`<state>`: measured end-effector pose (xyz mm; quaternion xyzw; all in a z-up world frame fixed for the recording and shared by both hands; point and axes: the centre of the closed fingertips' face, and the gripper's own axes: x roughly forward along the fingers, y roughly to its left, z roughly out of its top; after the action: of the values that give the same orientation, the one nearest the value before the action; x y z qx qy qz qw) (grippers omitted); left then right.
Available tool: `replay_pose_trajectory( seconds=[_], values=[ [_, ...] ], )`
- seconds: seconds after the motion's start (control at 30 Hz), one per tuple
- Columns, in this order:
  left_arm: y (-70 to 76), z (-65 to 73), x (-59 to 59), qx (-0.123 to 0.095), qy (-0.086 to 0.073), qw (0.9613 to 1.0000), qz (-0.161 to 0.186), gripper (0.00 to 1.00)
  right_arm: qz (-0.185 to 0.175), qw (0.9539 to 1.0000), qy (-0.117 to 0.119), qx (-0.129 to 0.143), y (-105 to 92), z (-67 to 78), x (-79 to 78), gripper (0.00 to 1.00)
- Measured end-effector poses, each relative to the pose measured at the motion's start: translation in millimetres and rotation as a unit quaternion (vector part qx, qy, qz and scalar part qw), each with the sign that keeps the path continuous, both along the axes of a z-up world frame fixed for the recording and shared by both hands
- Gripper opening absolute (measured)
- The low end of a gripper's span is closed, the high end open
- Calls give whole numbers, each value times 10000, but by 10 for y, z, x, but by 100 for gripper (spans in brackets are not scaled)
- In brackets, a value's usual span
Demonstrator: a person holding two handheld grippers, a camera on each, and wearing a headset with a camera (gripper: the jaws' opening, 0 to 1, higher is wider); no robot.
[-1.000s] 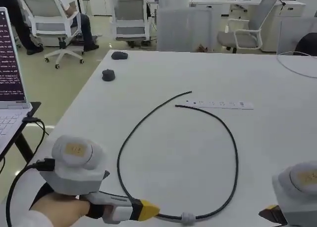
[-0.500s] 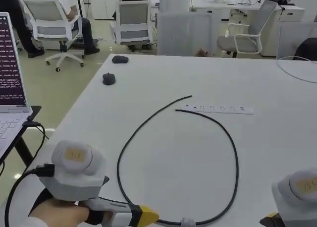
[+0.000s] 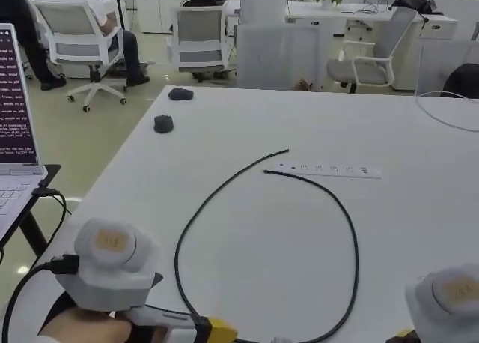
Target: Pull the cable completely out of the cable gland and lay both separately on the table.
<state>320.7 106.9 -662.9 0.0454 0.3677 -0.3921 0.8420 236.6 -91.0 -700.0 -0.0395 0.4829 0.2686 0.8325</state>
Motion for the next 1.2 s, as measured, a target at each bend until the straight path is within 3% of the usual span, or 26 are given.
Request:
replay_pose_trajectory(
  seconds=[0.53,0.9,1.03,1.2],
  values=[
    [-11,43,-12,-42,-52,9999,-108,85,177,9996,-201,-33,45,29,47,56],
    [-16,74,-17,-70,-78,9999,-134,82,561,9974,-458,22,206,114,118,54],
    [-25,86,-17,-85,-96,9998,-153,82,786,9953,-567,38,241,138,184,53],
    [-37,107,-15,-108,-114,9997,-178,81,1170,9894,-857,-1,285,165,339,51]
  ],
)
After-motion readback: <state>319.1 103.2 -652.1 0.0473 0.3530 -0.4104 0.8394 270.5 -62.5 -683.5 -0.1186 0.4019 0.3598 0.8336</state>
